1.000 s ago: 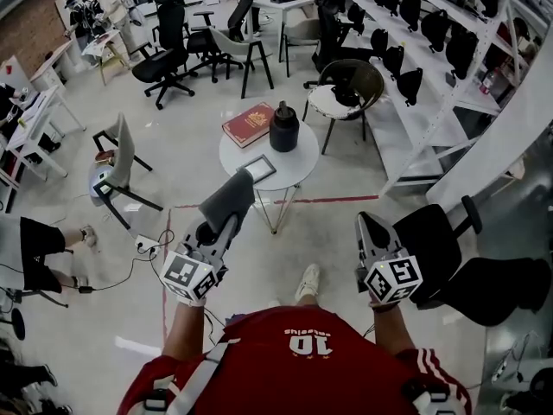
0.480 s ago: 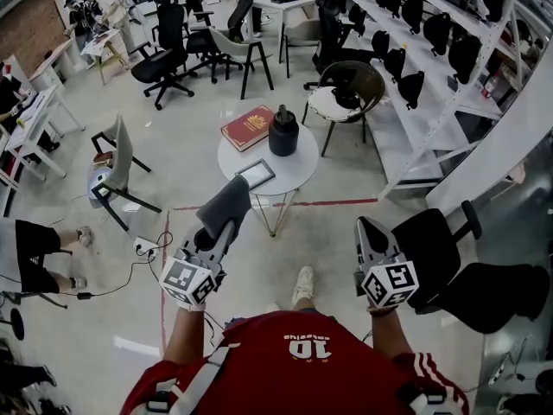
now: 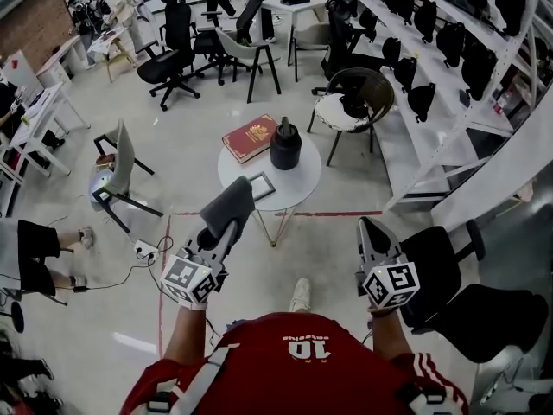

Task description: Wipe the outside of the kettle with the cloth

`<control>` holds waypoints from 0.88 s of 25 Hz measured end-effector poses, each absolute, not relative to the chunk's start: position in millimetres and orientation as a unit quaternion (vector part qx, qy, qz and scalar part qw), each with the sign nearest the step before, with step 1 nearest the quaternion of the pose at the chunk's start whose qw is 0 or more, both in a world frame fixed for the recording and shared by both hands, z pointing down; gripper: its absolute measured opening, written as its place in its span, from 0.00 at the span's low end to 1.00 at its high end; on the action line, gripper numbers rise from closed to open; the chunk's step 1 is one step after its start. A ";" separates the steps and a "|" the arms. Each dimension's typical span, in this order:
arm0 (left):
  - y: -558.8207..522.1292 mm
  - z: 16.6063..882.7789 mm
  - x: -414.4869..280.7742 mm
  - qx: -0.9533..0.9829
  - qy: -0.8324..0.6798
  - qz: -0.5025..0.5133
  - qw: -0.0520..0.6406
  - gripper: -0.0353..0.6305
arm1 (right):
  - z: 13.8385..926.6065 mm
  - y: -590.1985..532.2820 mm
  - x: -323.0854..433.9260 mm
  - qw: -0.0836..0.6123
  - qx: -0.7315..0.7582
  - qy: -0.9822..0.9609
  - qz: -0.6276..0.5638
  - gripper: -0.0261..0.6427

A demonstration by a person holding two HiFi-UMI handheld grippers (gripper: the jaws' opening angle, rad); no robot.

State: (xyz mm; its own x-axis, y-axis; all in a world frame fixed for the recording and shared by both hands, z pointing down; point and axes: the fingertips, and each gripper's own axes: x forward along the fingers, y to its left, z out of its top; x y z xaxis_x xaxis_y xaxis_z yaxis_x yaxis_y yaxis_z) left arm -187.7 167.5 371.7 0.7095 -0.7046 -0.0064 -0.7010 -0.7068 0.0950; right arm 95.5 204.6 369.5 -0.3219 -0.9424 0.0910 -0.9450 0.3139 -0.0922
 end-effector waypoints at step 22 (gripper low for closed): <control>33.0 361.8 -83.8 0.916 -0.400 0.008 0.027 0.12 | 361.4 67.7 149.7 0.028 0.502 -0.865 -0.009 0.06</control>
